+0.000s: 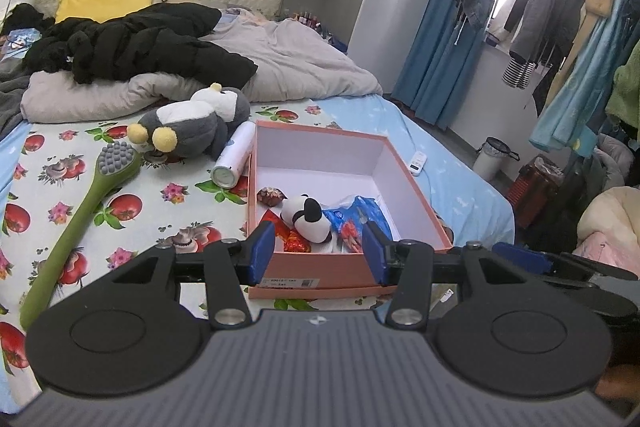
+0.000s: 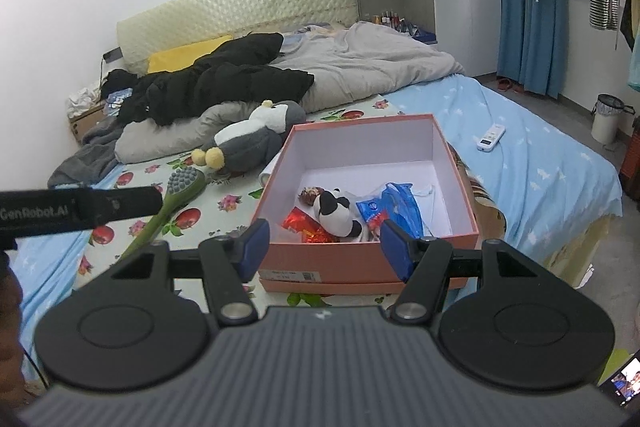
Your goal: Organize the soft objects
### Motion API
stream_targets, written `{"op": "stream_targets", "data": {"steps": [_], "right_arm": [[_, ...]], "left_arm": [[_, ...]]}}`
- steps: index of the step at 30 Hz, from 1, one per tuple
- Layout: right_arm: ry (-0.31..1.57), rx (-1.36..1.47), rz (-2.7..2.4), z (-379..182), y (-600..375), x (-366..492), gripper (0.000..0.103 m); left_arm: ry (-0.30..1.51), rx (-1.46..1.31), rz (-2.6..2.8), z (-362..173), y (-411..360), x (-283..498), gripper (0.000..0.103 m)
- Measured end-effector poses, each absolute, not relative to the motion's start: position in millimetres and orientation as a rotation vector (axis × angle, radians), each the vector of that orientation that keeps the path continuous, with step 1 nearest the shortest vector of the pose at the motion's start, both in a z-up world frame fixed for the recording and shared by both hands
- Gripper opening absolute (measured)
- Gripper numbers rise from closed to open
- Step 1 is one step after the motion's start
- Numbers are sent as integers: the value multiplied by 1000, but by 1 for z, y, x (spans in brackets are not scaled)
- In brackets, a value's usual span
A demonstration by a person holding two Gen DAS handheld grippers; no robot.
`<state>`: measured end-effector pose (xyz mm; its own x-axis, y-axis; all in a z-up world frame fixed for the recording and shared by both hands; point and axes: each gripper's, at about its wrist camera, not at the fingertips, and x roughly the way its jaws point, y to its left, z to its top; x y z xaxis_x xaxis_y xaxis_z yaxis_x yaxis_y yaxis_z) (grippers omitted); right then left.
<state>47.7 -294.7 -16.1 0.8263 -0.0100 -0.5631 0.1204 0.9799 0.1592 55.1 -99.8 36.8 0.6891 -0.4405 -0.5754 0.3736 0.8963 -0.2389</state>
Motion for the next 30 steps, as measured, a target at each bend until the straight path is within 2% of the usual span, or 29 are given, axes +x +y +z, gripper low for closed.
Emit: {"op": "stream_targets", "data": {"steps": [22,25,30], "right_arm": [[586,170,-79,-15,-294,46,64],[583,160,-78,-16,-294,47,64],[581,154,-76,-16,-295,47,64]], "left_arm": [[682,-97,-463,33,-103,62,54],[683,-98,-463,33,-104,62,58],[676,-90,-466,32,-104,62,59]]}}
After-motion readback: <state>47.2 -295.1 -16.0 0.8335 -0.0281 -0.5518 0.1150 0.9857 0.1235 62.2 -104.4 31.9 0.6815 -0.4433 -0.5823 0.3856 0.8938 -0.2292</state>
